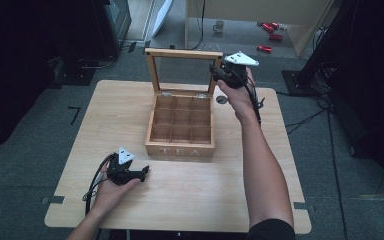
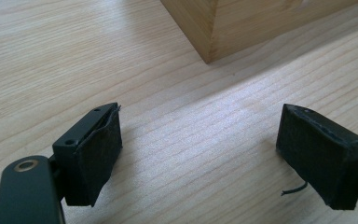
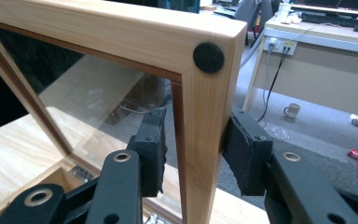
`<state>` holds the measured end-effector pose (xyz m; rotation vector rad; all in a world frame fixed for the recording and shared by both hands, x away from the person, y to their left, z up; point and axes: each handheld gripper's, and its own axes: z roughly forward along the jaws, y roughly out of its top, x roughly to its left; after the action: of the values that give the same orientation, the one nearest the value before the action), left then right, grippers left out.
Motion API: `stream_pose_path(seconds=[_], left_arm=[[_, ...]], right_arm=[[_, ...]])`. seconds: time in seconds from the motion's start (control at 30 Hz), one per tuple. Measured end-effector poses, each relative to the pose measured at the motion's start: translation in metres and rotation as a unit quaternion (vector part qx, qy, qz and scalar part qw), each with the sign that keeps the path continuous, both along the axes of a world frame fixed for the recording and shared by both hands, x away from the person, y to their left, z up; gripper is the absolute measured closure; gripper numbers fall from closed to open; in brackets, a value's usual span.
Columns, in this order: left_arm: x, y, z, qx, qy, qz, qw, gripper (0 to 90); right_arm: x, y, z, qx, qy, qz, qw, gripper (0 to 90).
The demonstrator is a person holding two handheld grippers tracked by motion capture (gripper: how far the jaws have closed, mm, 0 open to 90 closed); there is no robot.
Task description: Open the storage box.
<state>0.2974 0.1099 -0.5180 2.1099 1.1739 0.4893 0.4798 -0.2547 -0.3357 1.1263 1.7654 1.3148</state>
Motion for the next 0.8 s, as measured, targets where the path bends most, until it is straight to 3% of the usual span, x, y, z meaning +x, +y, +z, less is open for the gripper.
stream_pose_path(seconds=[0.37,0.4,0.5,0.8], left_arm=[[0.0,0.0,0.0,-0.001,-0.001,0.0,1.0,14.4],[0.0,0.0,0.0,0.001,-0.001,-0.001,1.0,14.4],[0.0,0.0,0.0,0.002,-0.001,-0.001,1.0,14.4],[0.0,-0.001,0.0,0.001,-0.003,-0.002,1.0,14.5]], right_arm=[[0.026,0.002,0.001,0.025,0.01,-0.032,0.9991,62.4],[0.027,0.003,0.001,0.026,0.012,-0.044,0.9986,66.0],[0.034,0.003,0.0,0.038,0.017,-0.059,0.9974,66.1],[0.046,0.007,-0.001,0.05,0.026,-0.082,0.9951,66.3]])
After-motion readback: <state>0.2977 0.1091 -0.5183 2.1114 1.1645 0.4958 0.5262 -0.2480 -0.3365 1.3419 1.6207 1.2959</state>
